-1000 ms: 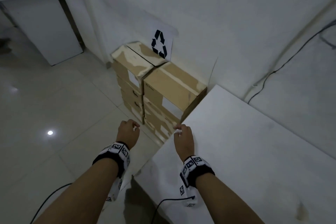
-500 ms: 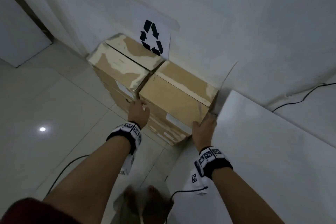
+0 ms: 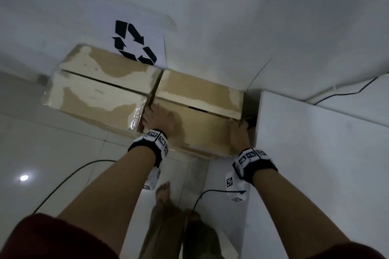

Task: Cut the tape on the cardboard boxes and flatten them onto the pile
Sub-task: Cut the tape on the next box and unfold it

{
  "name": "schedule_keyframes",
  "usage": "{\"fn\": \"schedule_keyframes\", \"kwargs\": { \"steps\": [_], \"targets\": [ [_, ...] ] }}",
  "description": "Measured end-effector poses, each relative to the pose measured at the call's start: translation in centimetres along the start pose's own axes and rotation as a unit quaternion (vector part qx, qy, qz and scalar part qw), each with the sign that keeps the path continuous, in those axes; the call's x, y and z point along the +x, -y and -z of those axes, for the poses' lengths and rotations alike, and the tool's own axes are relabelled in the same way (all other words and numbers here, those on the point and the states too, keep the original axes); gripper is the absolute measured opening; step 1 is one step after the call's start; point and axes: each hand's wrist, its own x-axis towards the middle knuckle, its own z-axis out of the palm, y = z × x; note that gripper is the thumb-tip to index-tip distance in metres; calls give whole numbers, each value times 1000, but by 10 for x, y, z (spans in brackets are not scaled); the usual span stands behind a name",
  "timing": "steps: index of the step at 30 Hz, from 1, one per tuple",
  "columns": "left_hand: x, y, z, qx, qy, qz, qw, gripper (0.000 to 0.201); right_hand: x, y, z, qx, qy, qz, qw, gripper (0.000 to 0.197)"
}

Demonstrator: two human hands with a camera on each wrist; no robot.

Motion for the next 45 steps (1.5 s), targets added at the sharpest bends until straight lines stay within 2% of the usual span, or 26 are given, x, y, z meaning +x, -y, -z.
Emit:
{"fn": "schedule_keyframes", "kwargs": {
  "steps": [3,10,14,17,19,23,27,32,35,37,40,43,45],
  "targets": [
    [4,4,-5,16,-2,-13,1000,62,3,-2,-4,12,9,-47,999,60],
    [3,1,13,-38,-2,5,999,58,-22,-2,1,-23,29,-49,998,54],
    [-1,4,30,8,56,25,998,69,-43,-7,11,-75,28,-22,997,49],
    [-6,10,41,-7,50,43,998,69,-56,-1,23,-127,14,9,992,46],
    [-6,17,48,7,49,18,999,69,-63,3,32,-156,-7,27,987,54],
    [-9,26,69,-12,43,-25,999,68,-77,13,51,-113,-32,62,991,61],
    [-31,23,99,-119,48,-26,991,60,-95,23,72,-69,-34,114,991,42],
    [-65,14,136,-194,21,-98,976,47,-118,34,106,-31,-34,181,983,36],
    [-104,4,154,-251,10,-147,957,54,-134,31,141,-13,-55,224,973,36],
    [-137,-4,162,-242,-6,-192,951,65,-143,19,169,6,-54,248,967,33],
    [-196,-21,173,-214,-57,-272,936,58,-158,-8,208,39,-3,249,968,22],
    [-258,-42,175,-218,-92,-332,913,55,-178,-35,241,164,65,212,961,31],
    [-294,-54,165,-213,-103,-365,901,53,-190,-52,263,296,91,187,932,51]
  ]
}}
